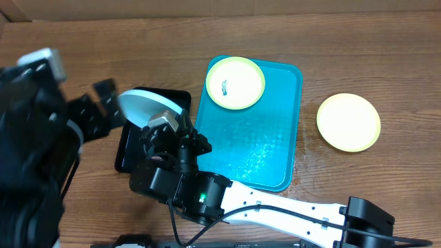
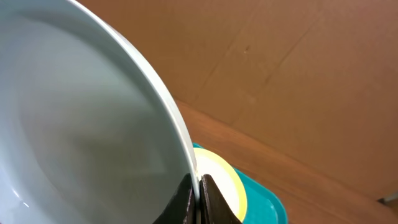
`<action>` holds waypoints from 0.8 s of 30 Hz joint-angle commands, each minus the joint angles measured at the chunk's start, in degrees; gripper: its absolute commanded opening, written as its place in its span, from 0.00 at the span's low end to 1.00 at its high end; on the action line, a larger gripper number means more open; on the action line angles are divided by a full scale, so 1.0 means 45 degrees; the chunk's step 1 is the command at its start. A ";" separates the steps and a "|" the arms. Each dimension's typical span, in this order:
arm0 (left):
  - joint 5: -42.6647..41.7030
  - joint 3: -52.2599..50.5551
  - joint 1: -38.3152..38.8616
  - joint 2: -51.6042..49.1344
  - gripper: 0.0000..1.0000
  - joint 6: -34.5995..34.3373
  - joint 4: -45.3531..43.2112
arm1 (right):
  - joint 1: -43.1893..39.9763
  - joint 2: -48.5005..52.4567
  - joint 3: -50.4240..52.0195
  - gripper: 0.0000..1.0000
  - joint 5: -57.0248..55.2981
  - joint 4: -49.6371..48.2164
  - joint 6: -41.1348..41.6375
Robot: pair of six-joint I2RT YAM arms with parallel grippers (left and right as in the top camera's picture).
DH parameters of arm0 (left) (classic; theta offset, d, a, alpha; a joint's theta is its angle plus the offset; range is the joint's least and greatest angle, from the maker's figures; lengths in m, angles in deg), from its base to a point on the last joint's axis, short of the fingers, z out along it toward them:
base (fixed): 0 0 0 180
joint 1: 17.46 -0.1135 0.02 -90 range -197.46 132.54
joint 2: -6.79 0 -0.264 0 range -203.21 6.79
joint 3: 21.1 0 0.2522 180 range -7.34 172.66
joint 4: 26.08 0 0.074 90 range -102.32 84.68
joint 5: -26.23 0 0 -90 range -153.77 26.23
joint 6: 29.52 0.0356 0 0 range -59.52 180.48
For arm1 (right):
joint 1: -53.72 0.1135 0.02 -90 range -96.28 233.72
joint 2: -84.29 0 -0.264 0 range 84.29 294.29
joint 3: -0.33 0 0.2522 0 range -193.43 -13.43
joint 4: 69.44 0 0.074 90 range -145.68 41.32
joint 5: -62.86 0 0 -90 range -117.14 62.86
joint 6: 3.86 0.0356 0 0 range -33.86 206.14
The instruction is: Clean dirty plates on tray and stack at the side
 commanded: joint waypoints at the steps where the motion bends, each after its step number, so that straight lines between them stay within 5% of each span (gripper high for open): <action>1: 0.3128 0.0398 -0.0010 0.0845 1.00 -0.0267 0.0369 | -0.0287 -0.0418 -0.0185 0.04 -0.0374 -0.0476 0.0209; 6: 0.3395 0.0384 -0.0010 0.0903 1.00 -0.0262 0.1671 | -0.0826 -0.0418 -0.0185 0.04 0.1088 -0.0408 0.2594; 14: 0.3390 0.0374 -0.0010 0.0899 1.00 -0.0262 0.2059 | -0.2647 -0.1967 -0.0189 0.07 0.7883 0.1268 0.5693; 19: 0.3390 0.0374 -0.0010 0.0899 1.00 -0.0262 0.2059 | -0.6047 -0.4396 -0.0189 0.07 1.4134 0.2361 0.6261; 24: 0.3390 0.0374 -0.0010 0.0899 1.00 -0.0262 0.2059 | -1.1652 -0.6008 -0.0185 0.09 1.8340 0.5061 0.6343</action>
